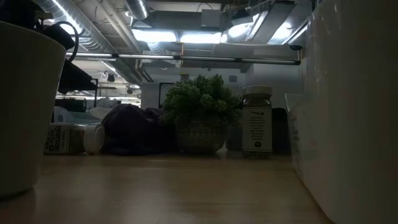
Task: Sort spices by type
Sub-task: Put the red seasoning can into the orange bin
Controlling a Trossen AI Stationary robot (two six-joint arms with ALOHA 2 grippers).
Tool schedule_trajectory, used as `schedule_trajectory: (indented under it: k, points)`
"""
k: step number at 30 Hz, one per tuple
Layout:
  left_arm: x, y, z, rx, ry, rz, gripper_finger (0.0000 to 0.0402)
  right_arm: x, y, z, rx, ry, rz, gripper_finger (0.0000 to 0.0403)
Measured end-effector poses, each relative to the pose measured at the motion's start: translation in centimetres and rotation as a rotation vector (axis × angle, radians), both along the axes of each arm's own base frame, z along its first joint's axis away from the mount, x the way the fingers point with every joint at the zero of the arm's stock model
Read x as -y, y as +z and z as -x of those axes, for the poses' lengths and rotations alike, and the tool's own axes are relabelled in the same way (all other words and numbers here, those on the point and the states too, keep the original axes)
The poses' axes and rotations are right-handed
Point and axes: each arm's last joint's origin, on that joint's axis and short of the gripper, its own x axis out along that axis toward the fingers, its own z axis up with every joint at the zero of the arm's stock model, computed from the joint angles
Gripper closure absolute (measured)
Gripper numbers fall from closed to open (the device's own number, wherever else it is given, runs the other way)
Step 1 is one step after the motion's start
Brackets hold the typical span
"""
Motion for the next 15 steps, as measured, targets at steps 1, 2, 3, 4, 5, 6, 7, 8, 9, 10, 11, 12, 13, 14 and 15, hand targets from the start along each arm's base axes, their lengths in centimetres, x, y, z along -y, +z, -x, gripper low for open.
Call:
schedule_trajectory:
  k: [1,2,3,4,5,6,7,8,9,10,11,12,13,14,15]
  points:
    - [0.0,0.0,0.0,0.000,0.000,-0.001,0.0202,0.0,0.0,0.0,0.001,0.001,0.000,0.0009]
    - [0.0,0.0,0.0,0.000,0.000,0.000,0.0202,0.0,0.0,0.0,0.004,0.000,0.001,0.0009]
    - [0.0,0.0,0.0,0.001,0.001,0.002,0.0202,0.0,0.0,0.0,0.009,-0.003,0.006,0.0009]
    - [0.0,0.0,0.0,0.001,0.002,0.004,0.0202,0.0,0.0,-0.1,0.013,-0.004,0.010,0.0009]
    - [0.0,0.0,0.0,0.001,0.002,0.004,0.0202,0.0,-0.1,-0.1,0.017,0.002,0.015,0.0009]
    - [0.0,0.0,0.0,0.001,0.001,0.002,0.0202,-0.1,-0.2,-0.2,0.023,0.013,0.022,0.0009]
    - [0.0,0.0,0.0,0.000,0.000,0.000,0.0202,-0.2,-0.4,-0.3,0.024,0.016,0.027,0.0009]
    - [0.0,0.0,0.0,0.000,0.000,-0.001,0.0202,-0.3,-0.5,-0.4,0.023,0.018,0.028,0.0009]
    - [0.0,0.0,0.0,-0.001,0.000,0.000,0.0202,-0.4,-0.7,-0.5,0.018,0.020,0.027,0.0009]
    - [0.0,0.0,0.0,0.000,0.001,0.003,0.0202,-0.5,-0.9,-0.5,0.009,0.024,0.027,0.0008]
    - [0.0,0.0,0.0,0.001,0.002,0.004,0.0202,-0.7,-1.2,-0.6,0.000,0.027,0.027,0.0008]
    - [0.0,0.0,0.0,0.000,0.001,0.004,0.0202,-0.8,-1.4,-0.7,-0.008,0.030,0.026,0.0008]
    - [0.0,0.0,0.0,0.000,0.000,0.001,0.0202,-0.9,-1.6,-0.8,-0.019,0.034,0.023,0.0008]
    - [0.0,0.0,0.0,-0.001,0.000,0.000,0.0202,-1.0,-1.7,-0.8,-0.028,0.037,0.020,0.0008]
    - [0.0,0.0,0.0,-0.001,0.000,-0.001,0.0202,-1.1,-1.9,-0.9,-0.037,0.040,0.019,0.0008]
